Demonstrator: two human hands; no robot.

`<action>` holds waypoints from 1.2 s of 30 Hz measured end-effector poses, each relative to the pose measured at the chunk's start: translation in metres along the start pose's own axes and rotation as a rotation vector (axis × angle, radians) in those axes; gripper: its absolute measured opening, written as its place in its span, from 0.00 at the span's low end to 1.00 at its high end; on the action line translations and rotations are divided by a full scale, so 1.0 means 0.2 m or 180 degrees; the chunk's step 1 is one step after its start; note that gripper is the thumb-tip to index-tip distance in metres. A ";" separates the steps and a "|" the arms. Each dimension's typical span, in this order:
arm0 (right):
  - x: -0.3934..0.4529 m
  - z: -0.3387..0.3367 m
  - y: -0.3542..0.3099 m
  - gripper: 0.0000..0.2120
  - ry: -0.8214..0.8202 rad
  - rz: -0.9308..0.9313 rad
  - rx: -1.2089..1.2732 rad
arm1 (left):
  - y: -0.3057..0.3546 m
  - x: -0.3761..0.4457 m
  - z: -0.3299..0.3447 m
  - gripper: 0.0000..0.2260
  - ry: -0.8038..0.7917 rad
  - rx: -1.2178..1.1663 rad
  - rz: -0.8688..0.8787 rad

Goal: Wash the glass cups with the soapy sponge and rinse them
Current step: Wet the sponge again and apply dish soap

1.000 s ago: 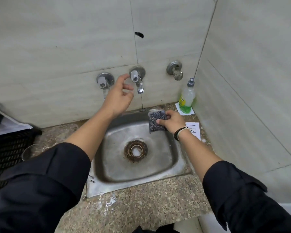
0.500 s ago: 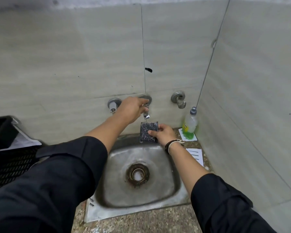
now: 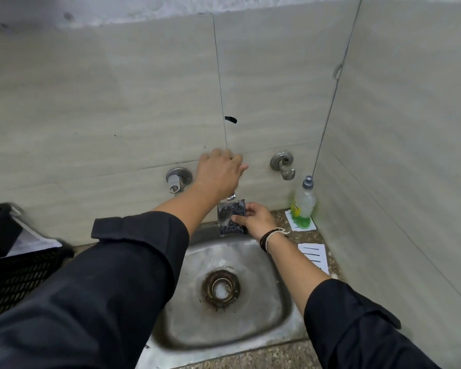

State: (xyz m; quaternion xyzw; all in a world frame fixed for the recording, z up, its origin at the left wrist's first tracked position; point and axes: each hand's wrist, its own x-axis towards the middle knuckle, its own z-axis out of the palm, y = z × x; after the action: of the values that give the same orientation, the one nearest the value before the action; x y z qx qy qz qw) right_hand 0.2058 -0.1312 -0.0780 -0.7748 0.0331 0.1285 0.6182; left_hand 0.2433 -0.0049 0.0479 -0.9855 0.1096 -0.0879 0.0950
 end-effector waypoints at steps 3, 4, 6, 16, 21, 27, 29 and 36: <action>-0.01 0.00 0.02 0.11 0.0013 -0.0021 0.0041 | -0.04 0.02 0.04 0.21 -0.0239 -0.0762 0.0050; -0.01 0.00 0.02 0.11 0.0007 -0.0060 0.0049 | -0.06 0.03 0.07 0.21 -0.0235 -0.0916 0.0073; -0.02 0.00 0.04 0.10 -0.0037 -0.0118 0.0092 | -0.08 0.04 0.09 0.21 -0.0233 -0.1041 0.0134; -0.04 -0.02 0.11 0.10 -0.0095 -0.0151 0.0251 | -0.10 0.08 0.12 0.22 -0.0558 -0.1273 0.0078; -0.02 -0.03 0.13 0.10 -0.0115 -0.0200 0.0317 | -0.09 0.09 0.12 0.21 -0.0575 -0.1355 0.0027; -0.02 -0.03 0.12 0.12 -0.0121 -0.0199 0.0467 | -0.08 0.08 0.10 0.21 -0.0634 -0.1442 -0.0006; -0.03 -0.04 0.11 0.12 -0.0103 -0.0212 0.0507 | -0.08 0.08 0.10 0.20 -0.0630 -0.1449 0.0005; -0.02 -0.05 0.09 0.13 -0.0068 -0.0224 0.0374 | -0.08 0.08 0.09 0.20 -0.0635 -0.1483 0.0009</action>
State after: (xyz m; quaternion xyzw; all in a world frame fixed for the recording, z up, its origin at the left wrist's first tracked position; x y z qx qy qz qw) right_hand 0.2005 -0.1457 -0.0913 -0.7364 0.0067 0.1127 0.6670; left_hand 0.2649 0.0090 0.0365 -0.9845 0.1184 0.0375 -0.1242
